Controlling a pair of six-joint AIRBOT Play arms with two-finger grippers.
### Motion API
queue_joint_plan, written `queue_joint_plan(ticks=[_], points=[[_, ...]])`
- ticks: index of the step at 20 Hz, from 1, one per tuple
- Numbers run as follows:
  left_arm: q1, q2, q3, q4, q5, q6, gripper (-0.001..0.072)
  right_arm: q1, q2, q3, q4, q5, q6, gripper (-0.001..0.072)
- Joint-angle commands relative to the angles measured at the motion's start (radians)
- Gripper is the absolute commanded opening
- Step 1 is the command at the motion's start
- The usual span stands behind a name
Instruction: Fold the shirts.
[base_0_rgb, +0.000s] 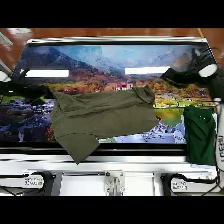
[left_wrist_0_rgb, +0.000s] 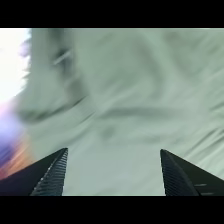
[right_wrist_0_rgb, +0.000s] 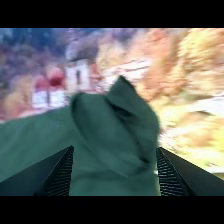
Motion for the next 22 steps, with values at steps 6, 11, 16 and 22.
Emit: queue_joint_plan(ticks=[6,11,16,22], points=[[0.231,0.266,-0.641,-0.026,0.029,0.164,0.0664,-0.23,0.109,-0.142,-0.081,0.465,-0.088,0.0625],[0.19,0.26,-0.813,-0.163,0.226,0.177,0.0663,-0.199,0.109,-0.296,0.061,0.382,-0.094,0.0624],[0.175,0.25,-0.814,-0.247,0.312,0.177,0.0655,-0.143,0.107,-0.304,0.048,0.316,-0.092,0.0624],[0.115,0.227,-0.811,-0.296,0.359,0.178,0.0109,-0.076,0.021,-0.312,0.005,0.388,-0.053,0.0636]])
